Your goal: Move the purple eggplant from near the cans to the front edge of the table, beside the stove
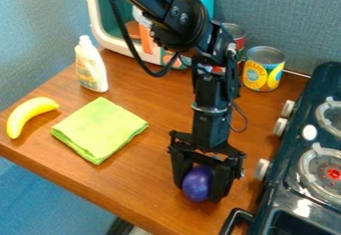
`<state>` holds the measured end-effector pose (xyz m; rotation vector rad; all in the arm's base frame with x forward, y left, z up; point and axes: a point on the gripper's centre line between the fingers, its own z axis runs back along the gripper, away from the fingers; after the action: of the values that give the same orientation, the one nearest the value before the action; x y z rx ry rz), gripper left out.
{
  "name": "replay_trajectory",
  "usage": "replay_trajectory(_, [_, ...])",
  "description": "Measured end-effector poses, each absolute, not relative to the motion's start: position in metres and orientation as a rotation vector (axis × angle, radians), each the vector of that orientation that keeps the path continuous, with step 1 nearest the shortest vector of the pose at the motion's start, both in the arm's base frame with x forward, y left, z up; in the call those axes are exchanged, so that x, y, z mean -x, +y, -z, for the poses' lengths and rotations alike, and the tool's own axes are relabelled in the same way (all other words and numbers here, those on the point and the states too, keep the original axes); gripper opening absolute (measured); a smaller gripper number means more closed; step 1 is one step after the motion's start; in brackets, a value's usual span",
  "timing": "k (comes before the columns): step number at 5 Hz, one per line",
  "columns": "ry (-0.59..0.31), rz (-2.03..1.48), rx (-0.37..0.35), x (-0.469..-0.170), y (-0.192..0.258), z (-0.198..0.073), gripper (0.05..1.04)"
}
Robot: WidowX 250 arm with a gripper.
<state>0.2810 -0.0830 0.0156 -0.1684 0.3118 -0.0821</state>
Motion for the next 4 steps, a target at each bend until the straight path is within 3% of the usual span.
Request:
replay_trajectory(2, [0.314, 0.065, 0.132, -0.281, -0.078, -0.018, 0.987])
replay_trajectory(3, [0.275, 0.052, 0.059, -0.294, -0.070, -0.034, 0.988])
replay_trajectory(4, [0.117, 0.019, 0.007, -0.312, -0.065, -0.088, 0.988])
